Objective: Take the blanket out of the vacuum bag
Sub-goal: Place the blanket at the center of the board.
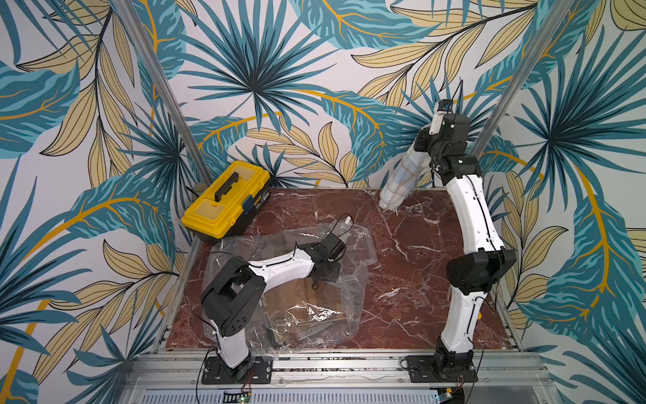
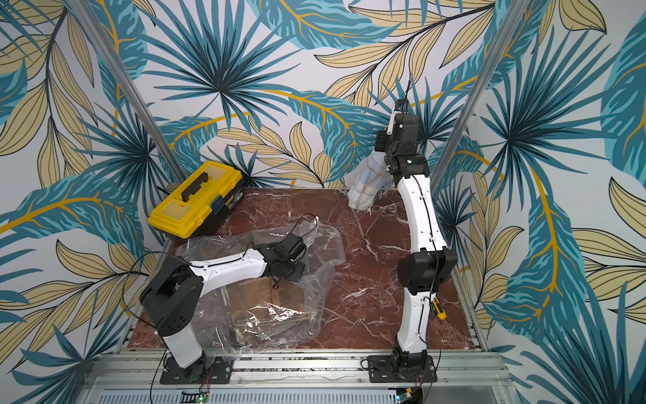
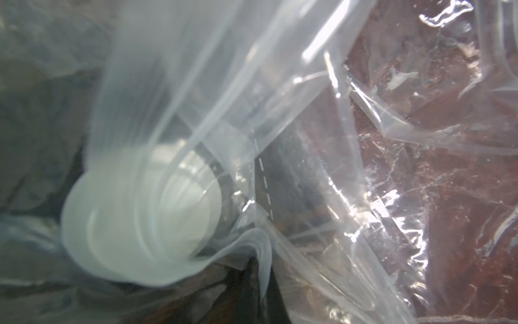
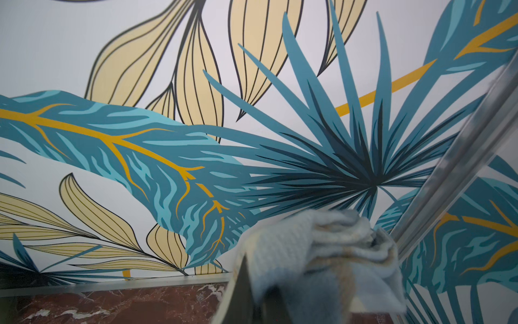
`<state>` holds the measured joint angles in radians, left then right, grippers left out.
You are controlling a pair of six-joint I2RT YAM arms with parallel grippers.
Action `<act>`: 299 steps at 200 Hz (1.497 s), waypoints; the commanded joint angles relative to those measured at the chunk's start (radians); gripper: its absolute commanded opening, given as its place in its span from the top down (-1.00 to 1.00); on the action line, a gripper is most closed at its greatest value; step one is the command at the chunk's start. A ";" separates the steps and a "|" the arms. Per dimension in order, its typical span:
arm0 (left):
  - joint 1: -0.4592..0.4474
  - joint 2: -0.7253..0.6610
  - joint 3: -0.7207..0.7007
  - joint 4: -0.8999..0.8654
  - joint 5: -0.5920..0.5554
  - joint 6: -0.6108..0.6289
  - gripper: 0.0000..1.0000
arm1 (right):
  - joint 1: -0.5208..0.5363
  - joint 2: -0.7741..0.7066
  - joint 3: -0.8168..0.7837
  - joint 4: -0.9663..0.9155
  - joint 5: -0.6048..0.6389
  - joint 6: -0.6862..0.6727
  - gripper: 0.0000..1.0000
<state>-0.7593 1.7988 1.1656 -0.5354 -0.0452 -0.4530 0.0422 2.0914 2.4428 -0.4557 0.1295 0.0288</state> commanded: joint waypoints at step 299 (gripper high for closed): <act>-0.034 0.154 0.071 0.032 0.149 0.057 1.00 | -0.190 -0.453 -1.269 0.087 0.271 0.130 1.00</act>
<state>-0.7731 1.9137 1.2316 -0.4911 0.0528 -0.4110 -0.1436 1.6981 1.2194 -0.3344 0.3363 0.1177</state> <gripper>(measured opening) 0.044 0.056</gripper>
